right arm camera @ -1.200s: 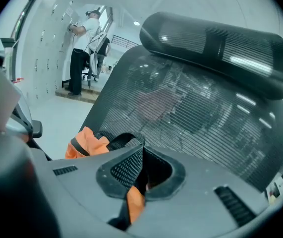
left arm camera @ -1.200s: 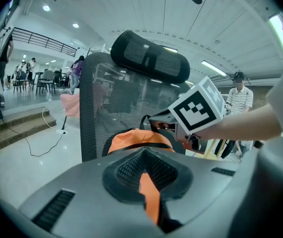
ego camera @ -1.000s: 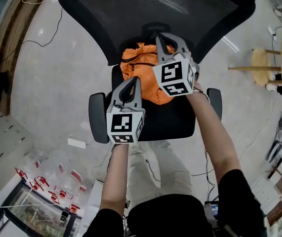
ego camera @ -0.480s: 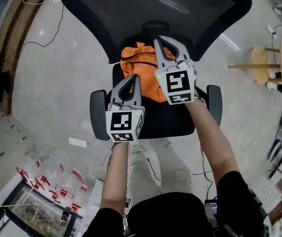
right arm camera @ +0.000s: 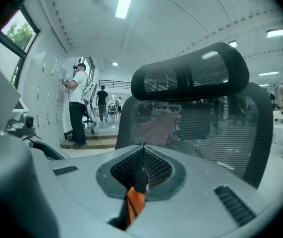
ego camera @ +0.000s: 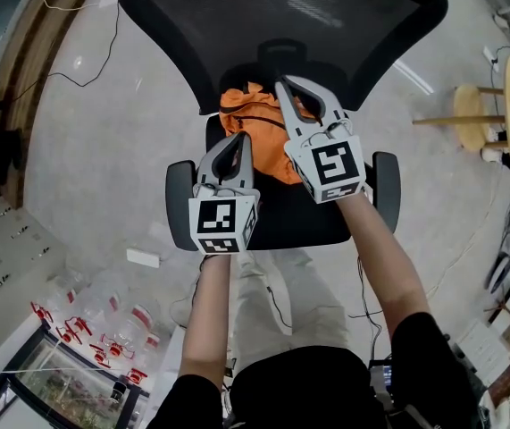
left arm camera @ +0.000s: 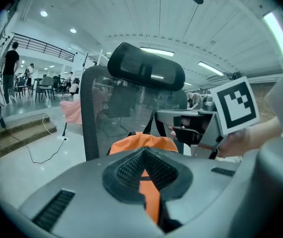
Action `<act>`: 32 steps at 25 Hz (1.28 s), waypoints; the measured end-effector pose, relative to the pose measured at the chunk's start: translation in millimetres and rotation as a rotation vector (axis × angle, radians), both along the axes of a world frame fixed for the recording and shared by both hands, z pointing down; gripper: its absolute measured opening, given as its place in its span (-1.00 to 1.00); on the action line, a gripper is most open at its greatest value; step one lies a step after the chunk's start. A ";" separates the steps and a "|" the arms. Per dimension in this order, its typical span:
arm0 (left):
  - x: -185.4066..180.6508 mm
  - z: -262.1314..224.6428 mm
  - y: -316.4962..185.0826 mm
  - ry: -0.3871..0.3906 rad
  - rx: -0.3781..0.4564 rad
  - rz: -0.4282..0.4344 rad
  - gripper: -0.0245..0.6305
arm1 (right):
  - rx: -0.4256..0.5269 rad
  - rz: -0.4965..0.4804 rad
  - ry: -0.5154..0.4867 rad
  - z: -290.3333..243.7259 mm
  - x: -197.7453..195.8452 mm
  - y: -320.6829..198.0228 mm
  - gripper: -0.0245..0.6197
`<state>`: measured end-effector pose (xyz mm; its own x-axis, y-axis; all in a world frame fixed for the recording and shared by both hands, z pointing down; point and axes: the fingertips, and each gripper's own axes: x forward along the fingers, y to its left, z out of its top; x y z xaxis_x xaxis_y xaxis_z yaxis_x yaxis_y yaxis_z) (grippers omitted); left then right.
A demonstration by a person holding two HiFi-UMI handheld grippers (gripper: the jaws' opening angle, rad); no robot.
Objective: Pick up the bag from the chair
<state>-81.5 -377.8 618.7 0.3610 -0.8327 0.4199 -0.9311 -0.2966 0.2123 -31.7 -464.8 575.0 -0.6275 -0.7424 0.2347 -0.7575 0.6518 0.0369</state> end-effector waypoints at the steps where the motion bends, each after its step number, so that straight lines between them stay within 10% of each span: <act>1: 0.1 -2.1 0.0 0.000 0.004 0.001 -0.92 | -0.003 -0.001 -0.009 -1.5 0.9 2.7 -0.92; 32: -11.2 -97.8 13.4 -0.018 0.129 0.014 -0.92 | 0.051 -0.008 -0.091 -80.6 0.0 77.2 -0.92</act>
